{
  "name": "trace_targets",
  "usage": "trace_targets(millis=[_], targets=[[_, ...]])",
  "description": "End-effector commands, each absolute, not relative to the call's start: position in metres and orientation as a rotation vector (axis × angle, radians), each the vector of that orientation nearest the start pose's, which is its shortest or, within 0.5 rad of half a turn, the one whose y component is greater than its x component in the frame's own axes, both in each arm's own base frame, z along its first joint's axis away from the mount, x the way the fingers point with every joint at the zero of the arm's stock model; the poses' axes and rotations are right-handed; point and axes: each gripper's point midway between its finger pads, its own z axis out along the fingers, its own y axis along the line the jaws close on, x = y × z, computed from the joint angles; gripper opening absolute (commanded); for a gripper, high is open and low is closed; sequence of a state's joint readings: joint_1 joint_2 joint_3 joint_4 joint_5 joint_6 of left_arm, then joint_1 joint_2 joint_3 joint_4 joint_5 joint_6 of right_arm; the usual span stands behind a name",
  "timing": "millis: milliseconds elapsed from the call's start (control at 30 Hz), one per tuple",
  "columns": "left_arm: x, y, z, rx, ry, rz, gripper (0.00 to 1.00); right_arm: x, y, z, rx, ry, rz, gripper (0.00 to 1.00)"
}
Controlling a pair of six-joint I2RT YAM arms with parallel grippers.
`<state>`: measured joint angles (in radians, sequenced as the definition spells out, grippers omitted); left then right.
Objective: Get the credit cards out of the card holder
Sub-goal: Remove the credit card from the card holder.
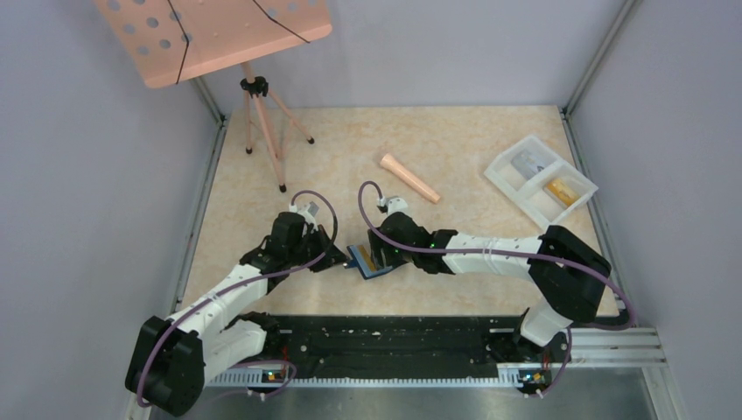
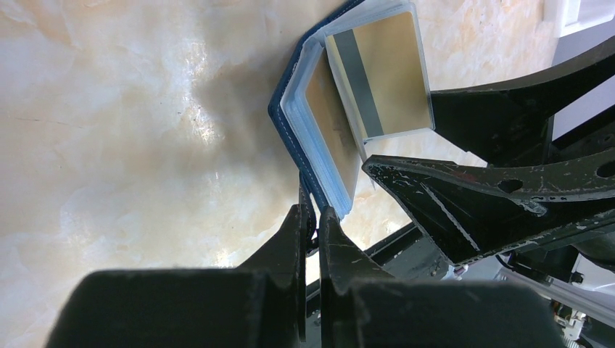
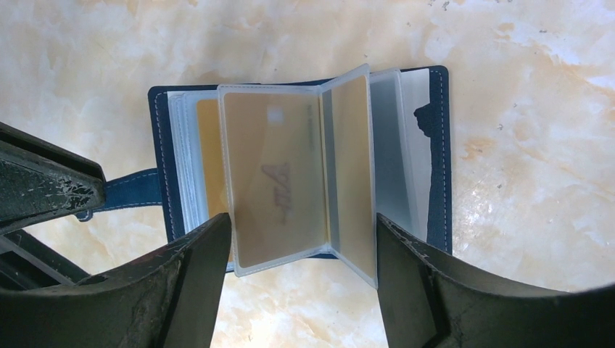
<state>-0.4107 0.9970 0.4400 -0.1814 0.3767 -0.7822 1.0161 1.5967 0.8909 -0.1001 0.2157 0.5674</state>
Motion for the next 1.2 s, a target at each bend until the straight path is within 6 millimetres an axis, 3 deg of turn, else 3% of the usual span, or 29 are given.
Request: trace_targets(millis=[0, 467, 767, 967, 1067, 1167], targets=[[0.215, -0.191, 0.095, -0.215, 2.414, -1.004, 0.00, 0.234, 0.326, 0.072, -0.409, 2.335, 0.484, 0.70], [0.216, -0.187, 0.088, -0.238, 2.437, -0.960, 0.00, 0.233, 0.327, 0.080, -0.424, 2.325, 0.507, 0.74], [0.220, -0.186, 0.085, -0.235, 2.453, -0.931, 0.00, 0.234, 0.319, 0.101, -0.428, 2.306, 0.480, 0.79], [0.220, -0.186, 0.081, -0.236, 2.467, -0.927, 0.00, 0.236, 0.324, 0.107, -0.454, 2.289, 0.487, 0.79], [0.221, -0.186, 0.081, -0.233, 2.465, -0.925, 0.00, 0.235, 0.330, 0.107, -0.471, 2.290, 0.515, 0.78], [0.223, -0.183, 0.080, -0.237, 2.469, -0.895, 0.00, 0.234, 0.335, 0.107, -0.487, 2.279, 0.544, 0.69]])
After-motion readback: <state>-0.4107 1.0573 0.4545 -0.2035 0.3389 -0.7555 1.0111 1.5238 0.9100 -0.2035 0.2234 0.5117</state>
